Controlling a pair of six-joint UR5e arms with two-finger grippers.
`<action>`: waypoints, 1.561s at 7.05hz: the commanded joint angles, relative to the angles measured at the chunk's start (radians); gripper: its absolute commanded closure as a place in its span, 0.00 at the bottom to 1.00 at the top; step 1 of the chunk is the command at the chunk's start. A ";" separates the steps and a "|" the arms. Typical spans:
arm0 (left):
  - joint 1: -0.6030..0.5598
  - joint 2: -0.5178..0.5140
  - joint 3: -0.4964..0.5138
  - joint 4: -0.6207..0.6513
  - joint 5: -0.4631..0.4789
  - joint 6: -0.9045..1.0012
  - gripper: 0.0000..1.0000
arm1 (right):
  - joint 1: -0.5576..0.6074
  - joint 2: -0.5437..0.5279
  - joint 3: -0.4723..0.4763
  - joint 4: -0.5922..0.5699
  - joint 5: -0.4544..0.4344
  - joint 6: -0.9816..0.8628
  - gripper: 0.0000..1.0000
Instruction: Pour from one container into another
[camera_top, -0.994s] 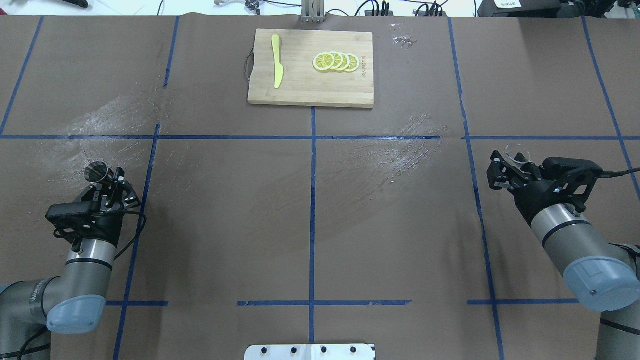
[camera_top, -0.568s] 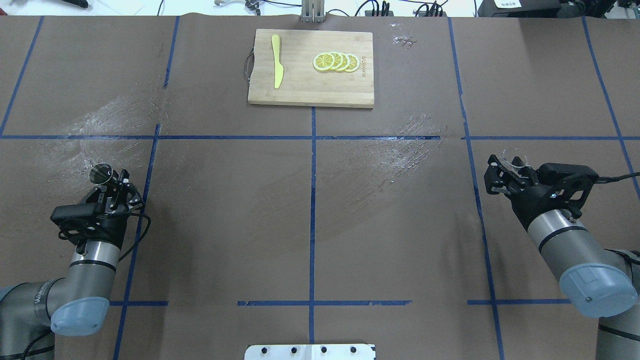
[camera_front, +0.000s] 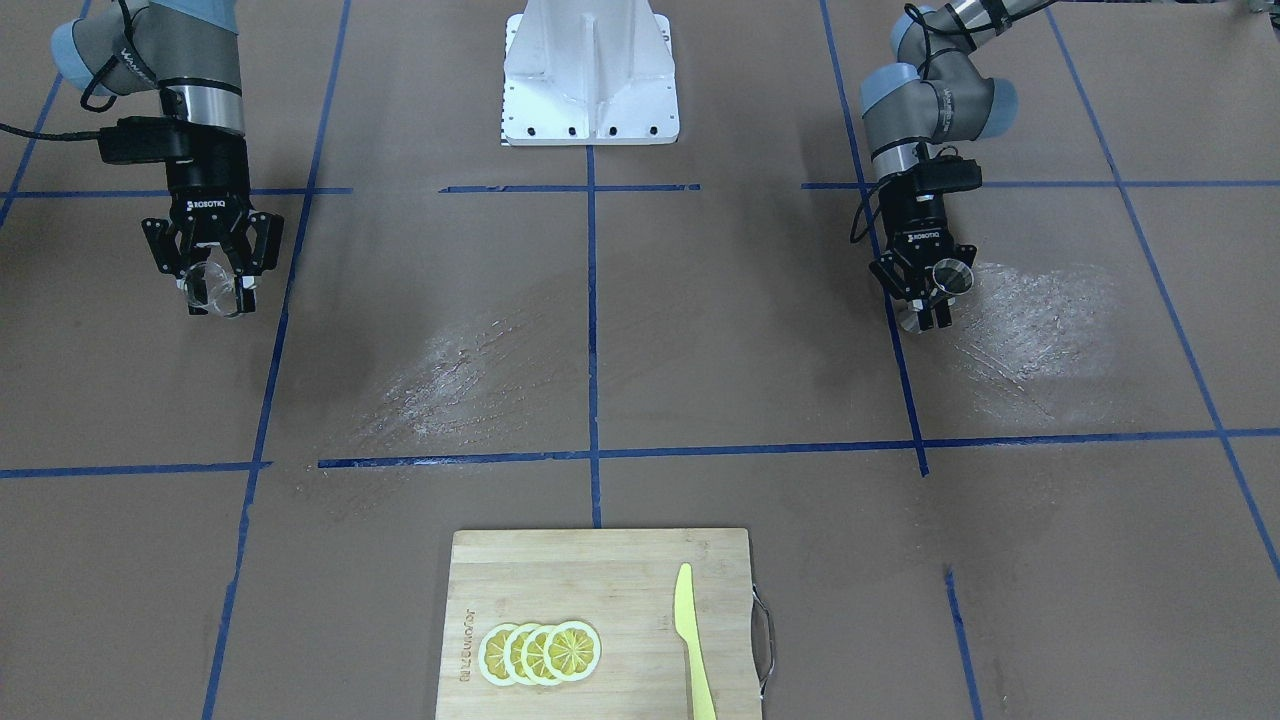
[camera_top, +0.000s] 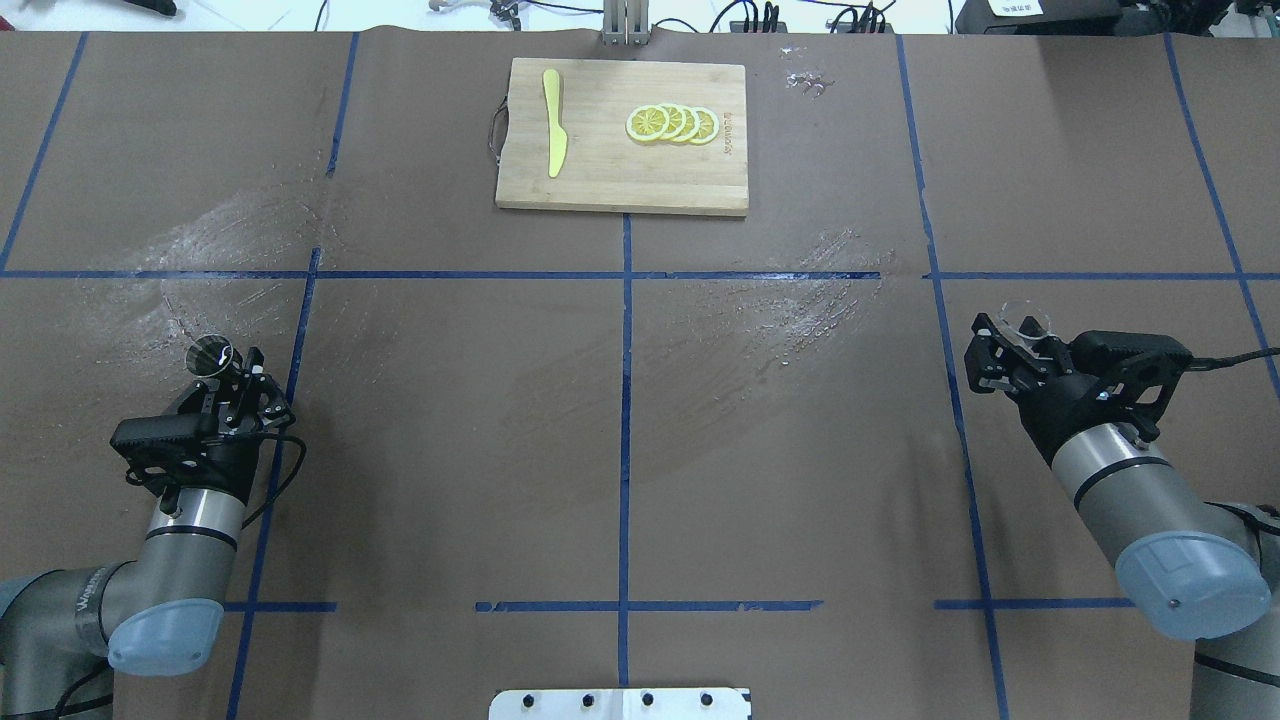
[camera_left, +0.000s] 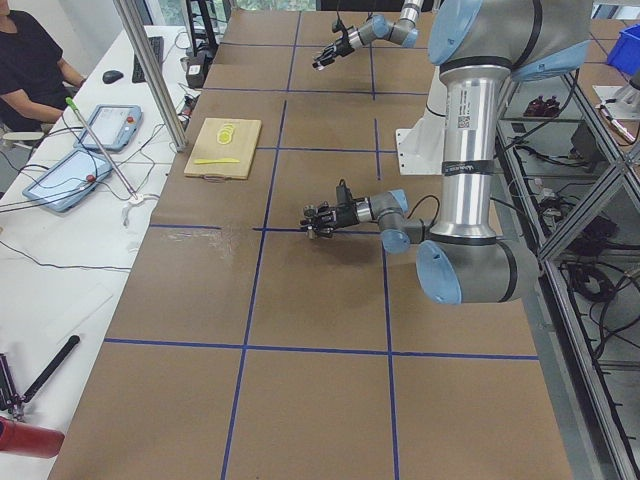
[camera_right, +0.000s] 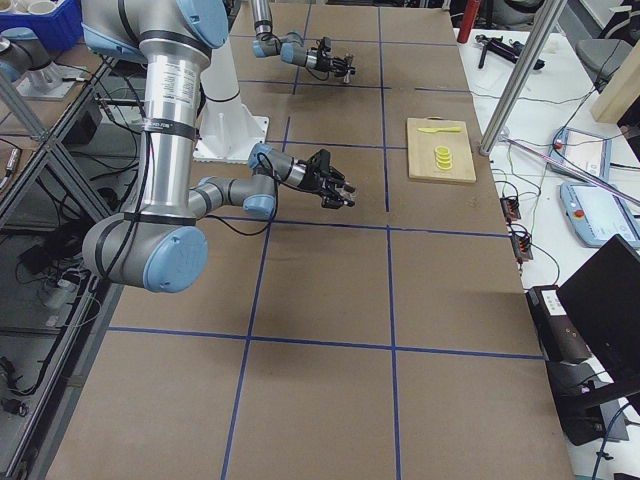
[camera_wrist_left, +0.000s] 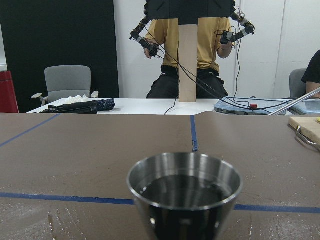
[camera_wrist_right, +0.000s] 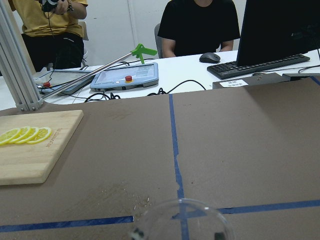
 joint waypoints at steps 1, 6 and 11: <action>0.000 0.001 0.003 0.000 0.000 0.001 0.64 | -0.010 0.000 0.000 0.000 -0.009 0.000 1.00; 0.000 0.001 -0.004 -0.009 -0.003 0.010 0.16 | -0.041 0.002 -0.002 -0.002 -0.050 0.000 1.00; -0.004 0.018 -0.025 -0.012 -0.129 0.013 0.00 | -0.048 0.003 -0.002 -0.003 -0.064 0.003 1.00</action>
